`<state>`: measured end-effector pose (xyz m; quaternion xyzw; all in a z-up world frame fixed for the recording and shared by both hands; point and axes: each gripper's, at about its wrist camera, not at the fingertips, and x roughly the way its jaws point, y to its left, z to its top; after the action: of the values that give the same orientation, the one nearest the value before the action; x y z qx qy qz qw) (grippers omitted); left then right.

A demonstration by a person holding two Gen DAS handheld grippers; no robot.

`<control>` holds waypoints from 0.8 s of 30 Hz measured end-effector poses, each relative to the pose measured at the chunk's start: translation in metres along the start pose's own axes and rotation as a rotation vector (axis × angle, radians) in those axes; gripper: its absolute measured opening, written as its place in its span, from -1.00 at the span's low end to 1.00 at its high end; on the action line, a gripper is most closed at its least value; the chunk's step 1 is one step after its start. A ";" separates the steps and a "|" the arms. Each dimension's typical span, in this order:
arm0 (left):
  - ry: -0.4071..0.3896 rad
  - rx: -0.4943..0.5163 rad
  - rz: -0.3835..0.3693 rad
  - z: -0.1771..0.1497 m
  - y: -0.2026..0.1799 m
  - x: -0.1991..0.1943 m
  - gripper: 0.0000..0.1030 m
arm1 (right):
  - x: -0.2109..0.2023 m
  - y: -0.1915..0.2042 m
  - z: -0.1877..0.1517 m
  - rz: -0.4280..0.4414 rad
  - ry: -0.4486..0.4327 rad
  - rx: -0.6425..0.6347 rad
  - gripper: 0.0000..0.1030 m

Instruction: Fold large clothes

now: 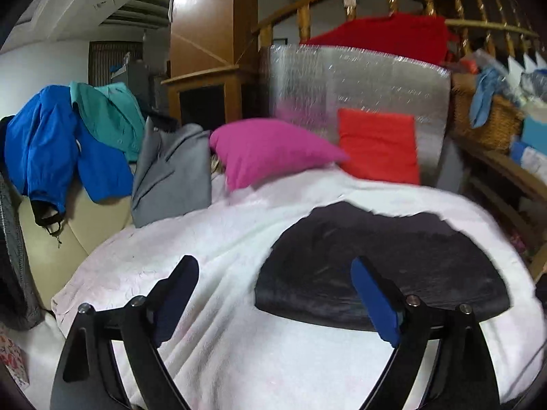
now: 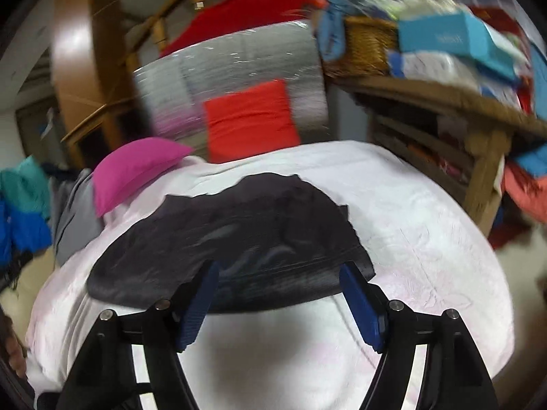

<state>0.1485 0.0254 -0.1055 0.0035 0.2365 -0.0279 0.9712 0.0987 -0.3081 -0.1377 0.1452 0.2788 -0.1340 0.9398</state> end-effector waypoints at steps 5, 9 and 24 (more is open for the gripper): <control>-0.067 0.036 0.003 0.007 -0.011 -0.053 0.87 | -0.050 0.023 0.003 0.024 -0.059 -0.059 0.64; -0.092 0.042 -0.024 0.010 -0.014 -0.079 0.90 | -0.074 0.034 0.003 0.027 -0.083 -0.038 0.66; -0.166 0.129 0.003 0.012 -0.034 -0.142 0.91 | -0.121 0.041 -0.001 0.013 -0.105 -0.008 0.67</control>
<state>0.0260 -0.0010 -0.0296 0.0640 0.1529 -0.0416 0.9853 0.0136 -0.2492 -0.0620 0.1361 0.2285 -0.1345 0.9546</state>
